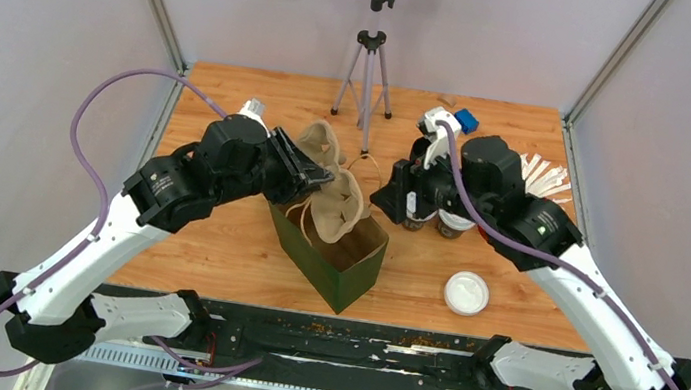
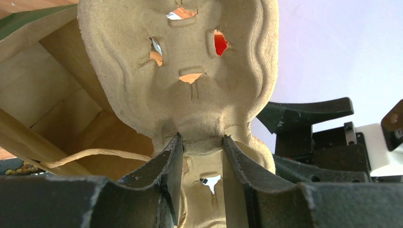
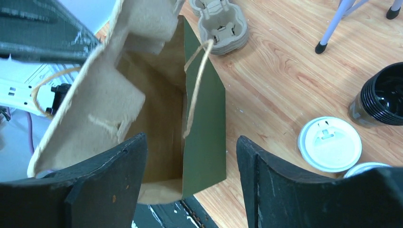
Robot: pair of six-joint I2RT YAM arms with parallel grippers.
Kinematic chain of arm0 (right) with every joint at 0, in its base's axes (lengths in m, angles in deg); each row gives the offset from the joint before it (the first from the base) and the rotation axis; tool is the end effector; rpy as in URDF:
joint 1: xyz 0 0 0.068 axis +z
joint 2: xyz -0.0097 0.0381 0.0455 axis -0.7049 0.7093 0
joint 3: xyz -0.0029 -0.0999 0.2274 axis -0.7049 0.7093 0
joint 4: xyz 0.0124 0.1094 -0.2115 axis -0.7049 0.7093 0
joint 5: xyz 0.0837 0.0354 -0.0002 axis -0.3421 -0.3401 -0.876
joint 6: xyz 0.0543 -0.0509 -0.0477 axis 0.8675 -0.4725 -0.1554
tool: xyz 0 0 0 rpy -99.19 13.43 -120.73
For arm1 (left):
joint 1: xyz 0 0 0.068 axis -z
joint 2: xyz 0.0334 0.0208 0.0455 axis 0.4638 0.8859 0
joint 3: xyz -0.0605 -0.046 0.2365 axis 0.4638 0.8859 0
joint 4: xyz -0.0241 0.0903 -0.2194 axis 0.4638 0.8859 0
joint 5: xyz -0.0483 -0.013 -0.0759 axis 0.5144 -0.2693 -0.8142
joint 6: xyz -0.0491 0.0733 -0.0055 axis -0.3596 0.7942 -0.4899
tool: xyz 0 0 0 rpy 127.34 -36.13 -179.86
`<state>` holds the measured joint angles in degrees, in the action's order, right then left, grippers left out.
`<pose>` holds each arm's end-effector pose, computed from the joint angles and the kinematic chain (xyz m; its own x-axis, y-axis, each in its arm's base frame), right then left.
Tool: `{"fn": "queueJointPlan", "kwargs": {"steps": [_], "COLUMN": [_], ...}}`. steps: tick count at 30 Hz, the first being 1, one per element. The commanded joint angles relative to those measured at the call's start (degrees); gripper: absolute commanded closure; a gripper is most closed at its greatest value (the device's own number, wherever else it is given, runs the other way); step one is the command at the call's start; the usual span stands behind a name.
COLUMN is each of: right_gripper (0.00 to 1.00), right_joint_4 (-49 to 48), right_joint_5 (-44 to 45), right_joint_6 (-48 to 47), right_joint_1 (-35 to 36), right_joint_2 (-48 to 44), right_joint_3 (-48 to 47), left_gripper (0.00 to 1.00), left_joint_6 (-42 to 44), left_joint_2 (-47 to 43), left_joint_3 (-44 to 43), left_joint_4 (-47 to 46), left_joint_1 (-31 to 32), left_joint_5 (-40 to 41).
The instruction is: Pack the takeout coffee
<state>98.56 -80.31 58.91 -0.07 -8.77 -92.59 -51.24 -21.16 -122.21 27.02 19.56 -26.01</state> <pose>0.1619 0.1780 0.3865 -0.4458 -0.1996 -0.8726 -0.7296 0.6458 0.2250 0.1561 -0.1555 0.3889 -0.7146 -0.6573 -0.2392 -0.1728 0.4972 -0.8503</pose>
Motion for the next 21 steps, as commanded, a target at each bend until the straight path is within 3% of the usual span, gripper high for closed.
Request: {"fn": "queueJointPlan", "kwargs": {"steps": [1,6,11,16,21], "right_gripper": [0.33,0.37,0.75,0.92,1.00], "right_joint_4": [-5.00,-5.49,-6.27,-8.27,-7.66], "right_joint_5": [-1.18,-2.76,-1.82,-0.47,2.60], "right_joint_6": [1.41,0.79,1.85,3.17,4.82], "right_joint_1": [-1.21,-1.92,-2.59,-2.59,-2.63], "right_joint_2": [4.21,10.56,12.43,11.58,10.99], "right_joint_3": [-4.62,-7.40,-8.75,-7.07,-6.25], "left_gripper": [0.75,0.75,0.75,0.75,0.75], "left_joint_6": [-1.15,-0.88,0.36,1.92,2.70], "left_joint_2": [-0.50,-0.64,1.20,5.62,9.20], "left_joint_3": [1.34,2.63,0.31,-5.54,-10.28], "left_joint_4": [-2.65,-2.55,-3.13,-7.05,-7.57], "left_joint_1": [0.26,0.26,0.26,1.39,5.00], "left_joint_5": [0.56,1.04,0.55,-1.54,-0.51]}}
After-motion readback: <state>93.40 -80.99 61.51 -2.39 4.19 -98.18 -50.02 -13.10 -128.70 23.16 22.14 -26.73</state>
